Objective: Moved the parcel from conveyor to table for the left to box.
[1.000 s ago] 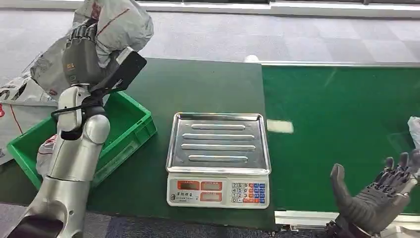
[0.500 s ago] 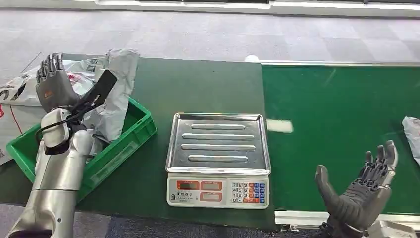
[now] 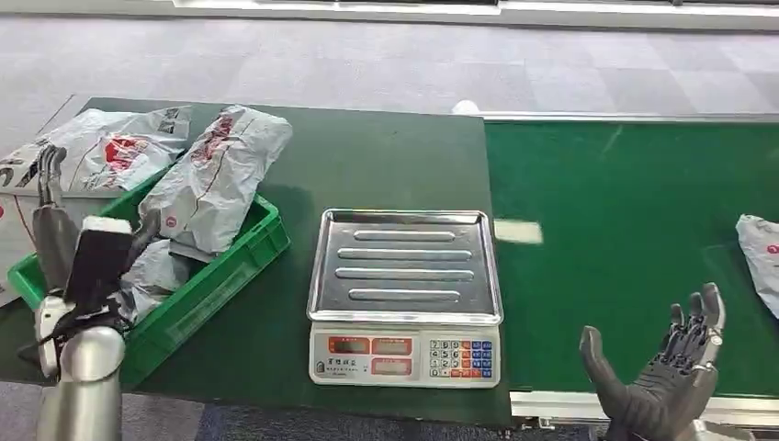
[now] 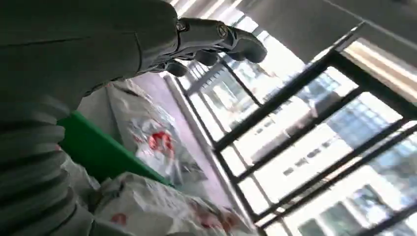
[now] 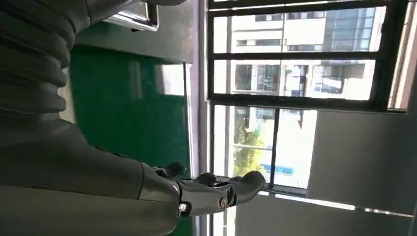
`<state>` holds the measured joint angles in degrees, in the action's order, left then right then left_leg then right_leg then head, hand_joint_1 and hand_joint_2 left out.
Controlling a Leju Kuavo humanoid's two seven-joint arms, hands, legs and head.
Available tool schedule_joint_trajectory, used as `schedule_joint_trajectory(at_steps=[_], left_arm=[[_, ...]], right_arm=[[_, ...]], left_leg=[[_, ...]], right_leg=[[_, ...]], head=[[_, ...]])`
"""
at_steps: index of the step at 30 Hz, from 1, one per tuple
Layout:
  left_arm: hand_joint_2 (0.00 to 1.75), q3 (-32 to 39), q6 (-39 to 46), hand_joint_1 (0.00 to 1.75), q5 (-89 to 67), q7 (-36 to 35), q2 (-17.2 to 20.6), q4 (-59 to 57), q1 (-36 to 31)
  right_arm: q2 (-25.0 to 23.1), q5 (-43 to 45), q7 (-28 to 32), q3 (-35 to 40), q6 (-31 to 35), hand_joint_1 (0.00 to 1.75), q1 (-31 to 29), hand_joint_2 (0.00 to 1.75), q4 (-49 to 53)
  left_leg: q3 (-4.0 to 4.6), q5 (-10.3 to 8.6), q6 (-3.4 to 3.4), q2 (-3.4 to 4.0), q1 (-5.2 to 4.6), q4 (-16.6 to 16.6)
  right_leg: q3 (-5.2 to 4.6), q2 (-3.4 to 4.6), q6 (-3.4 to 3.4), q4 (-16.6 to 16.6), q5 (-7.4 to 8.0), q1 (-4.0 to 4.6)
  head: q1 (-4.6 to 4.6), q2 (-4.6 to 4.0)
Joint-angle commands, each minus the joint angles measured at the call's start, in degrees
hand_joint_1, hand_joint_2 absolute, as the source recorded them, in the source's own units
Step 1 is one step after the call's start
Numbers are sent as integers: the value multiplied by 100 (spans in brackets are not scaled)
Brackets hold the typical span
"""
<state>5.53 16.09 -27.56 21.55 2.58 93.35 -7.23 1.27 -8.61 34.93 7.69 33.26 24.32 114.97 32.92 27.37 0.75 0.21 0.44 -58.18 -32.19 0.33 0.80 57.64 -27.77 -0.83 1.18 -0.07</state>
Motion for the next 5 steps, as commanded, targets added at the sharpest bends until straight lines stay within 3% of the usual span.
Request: schedule_joint_trajectory(at_steps=[1, 5], left_arm=[[175, -1449, -296, 0, 2519, 1639, 317, 2823, 3799], [175, -2877, 771, 0, 3221, 1764, 980, 2833, 4377]], right_arm=[[167, 255, -21, -14, -438, 0, 555, 175, -300], [684, 855, -99, 294, -614, 0, 610, 175, -372]], left_leg=[[-40, 35, -6, 59, -4, 16], [-28, 44, -12, 32, 1, 5]], right_leg=[[21, 53, -3, -17, -11, -3], [22, 25, 1, -13, -38, 3]], head=[[0, 0], [0, 0]])
